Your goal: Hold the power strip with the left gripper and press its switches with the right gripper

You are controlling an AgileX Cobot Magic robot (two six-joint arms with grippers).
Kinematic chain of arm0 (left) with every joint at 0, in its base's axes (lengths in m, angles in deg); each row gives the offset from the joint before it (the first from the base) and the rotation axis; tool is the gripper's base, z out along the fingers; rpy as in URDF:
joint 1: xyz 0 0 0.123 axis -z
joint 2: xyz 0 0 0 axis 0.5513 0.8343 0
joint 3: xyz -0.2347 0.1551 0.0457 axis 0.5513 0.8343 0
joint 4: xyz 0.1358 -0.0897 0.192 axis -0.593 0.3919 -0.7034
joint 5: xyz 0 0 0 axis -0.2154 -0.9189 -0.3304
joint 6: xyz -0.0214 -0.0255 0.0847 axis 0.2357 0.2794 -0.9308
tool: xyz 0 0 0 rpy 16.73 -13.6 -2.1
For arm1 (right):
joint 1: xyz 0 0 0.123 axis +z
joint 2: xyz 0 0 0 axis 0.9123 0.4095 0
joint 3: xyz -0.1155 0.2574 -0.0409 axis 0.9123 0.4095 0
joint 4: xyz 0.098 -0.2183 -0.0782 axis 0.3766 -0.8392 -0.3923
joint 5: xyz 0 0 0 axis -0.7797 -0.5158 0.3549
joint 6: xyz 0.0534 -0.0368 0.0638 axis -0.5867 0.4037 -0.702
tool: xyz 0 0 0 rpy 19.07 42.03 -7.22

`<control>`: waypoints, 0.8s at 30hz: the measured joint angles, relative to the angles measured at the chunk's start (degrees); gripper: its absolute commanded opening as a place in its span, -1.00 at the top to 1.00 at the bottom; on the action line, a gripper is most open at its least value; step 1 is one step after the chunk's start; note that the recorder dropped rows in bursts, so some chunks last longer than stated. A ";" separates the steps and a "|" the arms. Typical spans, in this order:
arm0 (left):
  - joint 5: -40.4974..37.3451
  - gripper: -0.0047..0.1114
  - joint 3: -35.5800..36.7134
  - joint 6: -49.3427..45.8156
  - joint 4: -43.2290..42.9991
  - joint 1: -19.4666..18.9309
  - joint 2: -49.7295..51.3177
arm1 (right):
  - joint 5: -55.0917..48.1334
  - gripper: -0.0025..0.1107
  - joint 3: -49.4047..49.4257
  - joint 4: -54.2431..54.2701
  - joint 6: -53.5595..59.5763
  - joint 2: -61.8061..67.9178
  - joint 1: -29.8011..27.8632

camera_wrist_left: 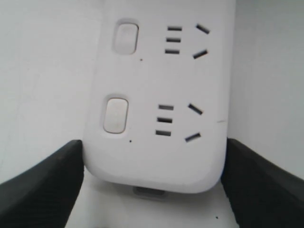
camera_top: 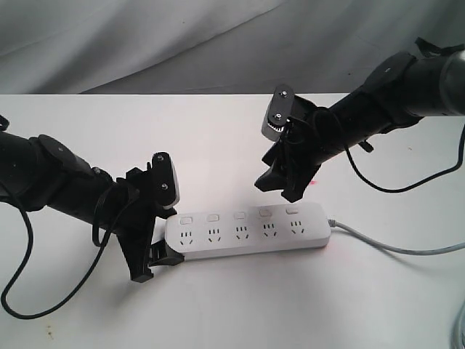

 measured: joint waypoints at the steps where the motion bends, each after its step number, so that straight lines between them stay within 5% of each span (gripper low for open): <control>1: 0.00 -0.04 0.00 0.00 0.00 0.00 0.00 | 0.00 0.05 0.00 -0.27 0.00 0.00 -0.10; 24: 0.00 -0.04 0.00 0.00 0.00 0.00 0.00 | -0.63 0.05 0.09 -0.89 0.00 4.01 -0.10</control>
